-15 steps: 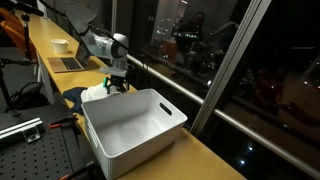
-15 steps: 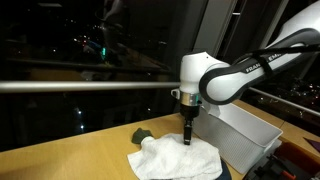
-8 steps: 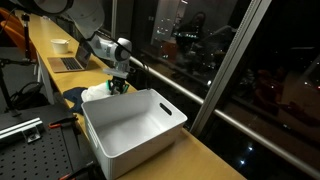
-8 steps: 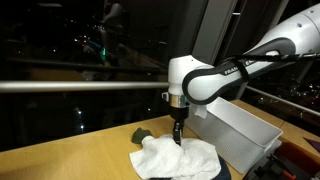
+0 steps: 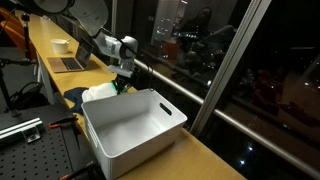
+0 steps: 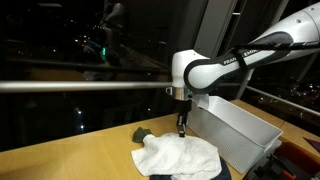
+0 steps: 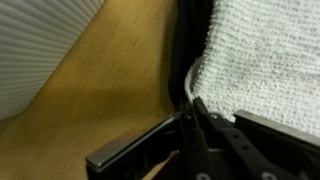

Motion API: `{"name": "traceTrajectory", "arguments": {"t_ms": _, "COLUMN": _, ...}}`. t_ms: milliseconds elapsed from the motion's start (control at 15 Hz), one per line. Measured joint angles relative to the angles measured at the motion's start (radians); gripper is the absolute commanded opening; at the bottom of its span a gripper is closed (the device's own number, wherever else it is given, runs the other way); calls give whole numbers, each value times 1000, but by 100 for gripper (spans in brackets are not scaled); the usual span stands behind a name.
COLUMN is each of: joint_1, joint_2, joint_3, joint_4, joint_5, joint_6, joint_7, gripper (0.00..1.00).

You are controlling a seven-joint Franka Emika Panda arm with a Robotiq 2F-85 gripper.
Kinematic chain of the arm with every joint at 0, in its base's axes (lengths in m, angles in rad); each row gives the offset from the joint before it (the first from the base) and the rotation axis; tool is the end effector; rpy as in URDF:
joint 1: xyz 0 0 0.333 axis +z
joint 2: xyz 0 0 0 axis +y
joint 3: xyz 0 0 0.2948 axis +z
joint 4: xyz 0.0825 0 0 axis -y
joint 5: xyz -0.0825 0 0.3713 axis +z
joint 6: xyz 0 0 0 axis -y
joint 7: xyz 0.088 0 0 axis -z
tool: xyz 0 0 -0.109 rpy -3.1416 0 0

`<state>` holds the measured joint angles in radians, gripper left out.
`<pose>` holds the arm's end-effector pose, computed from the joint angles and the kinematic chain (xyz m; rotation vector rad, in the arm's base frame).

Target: Remove the blue shirt, the white towel and turnip from the basket, then put them back in the basket

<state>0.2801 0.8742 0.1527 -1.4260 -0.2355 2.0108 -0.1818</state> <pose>0.6164 0.2531 0.1480 2.8215 1.0415 -0.4002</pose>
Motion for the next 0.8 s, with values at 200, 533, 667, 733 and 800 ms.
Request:
{"name": "traceTrajectory", "arguments": {"t_ms": 200, "joint_1": -18, "joint_2": -91, "joint_3": 5, "joint_4": -79, "joint_5": 13, "joint_6": -24, "joint_7": -10, "gripper": 1}}
{"name": "traceTrajectory", "arguments": {"t_ms": 533, "joint_1": -18, "joint_2": -333, "joint_3": 40, "joint_4": -222, "joint_5": 29, "joint_6": -108, "joint_7": -13, "gripper": 1}}
{"name": "traceTrajectory", "arguments": {"t_ms": 667, "joint_1": 2, "joint_2": -428, "joint_3": 52, "joint_4": -252, "joint_5": 23, "joint_6": -155, "joint_7": -7, "gripper": 1}}
{"name": "traceTrajectory", "arguments": {"t_ms": 733, "joint_1": 14, "joint_2": -475, "joint_3": 55, "joint_4": -260, "joint_5": 16, "joint_6": -178, "joint_7": -2, "gripper": 1}}
{"name": "traceTrajectory", "arguments": {"t_ms": 800, "joint_1": 23, "joint_2": -520, "joint_3": 57, "joint_4": -265, "joint_5": 6, "joint_6": -200, "joint_7": 6, "gripper": 1}}
